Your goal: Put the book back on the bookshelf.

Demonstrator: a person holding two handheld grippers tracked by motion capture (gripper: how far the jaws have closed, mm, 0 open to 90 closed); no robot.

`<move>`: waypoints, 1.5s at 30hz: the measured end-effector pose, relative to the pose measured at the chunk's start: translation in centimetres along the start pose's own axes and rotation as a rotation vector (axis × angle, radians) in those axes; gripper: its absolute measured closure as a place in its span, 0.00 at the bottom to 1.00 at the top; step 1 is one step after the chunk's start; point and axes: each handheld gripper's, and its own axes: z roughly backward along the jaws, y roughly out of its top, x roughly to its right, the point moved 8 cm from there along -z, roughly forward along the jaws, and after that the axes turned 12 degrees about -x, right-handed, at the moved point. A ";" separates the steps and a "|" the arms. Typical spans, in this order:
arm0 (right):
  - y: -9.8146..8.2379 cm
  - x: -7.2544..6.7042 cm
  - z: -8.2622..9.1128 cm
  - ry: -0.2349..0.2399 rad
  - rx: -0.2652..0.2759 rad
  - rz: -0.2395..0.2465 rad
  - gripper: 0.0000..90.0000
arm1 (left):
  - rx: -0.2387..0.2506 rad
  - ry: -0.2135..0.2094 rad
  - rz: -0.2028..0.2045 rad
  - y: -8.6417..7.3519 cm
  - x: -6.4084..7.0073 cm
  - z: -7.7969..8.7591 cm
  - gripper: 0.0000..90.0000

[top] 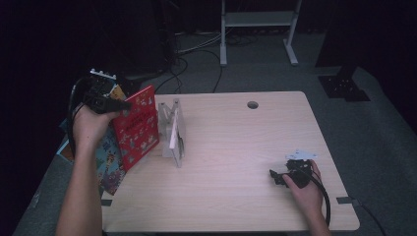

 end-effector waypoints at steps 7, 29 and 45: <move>0.1 0.0 0.0 0.001 0.000 0.000 0.05 | 0.030 -0.010 0.027 -0.2 -0.4 -0.6 0.88; 0.1 0.1 -0.1 0.000 -0.001 -0.001 0.05 | -0.009 -0.015 0.035 -2.1 -0.3 -1.4 0.76; 0.1 0.1 -0.1 0.001 0.000 -0.003 0.05 | 0.038 -0.012 -0.015 -2.5 0.3 4.2 0.90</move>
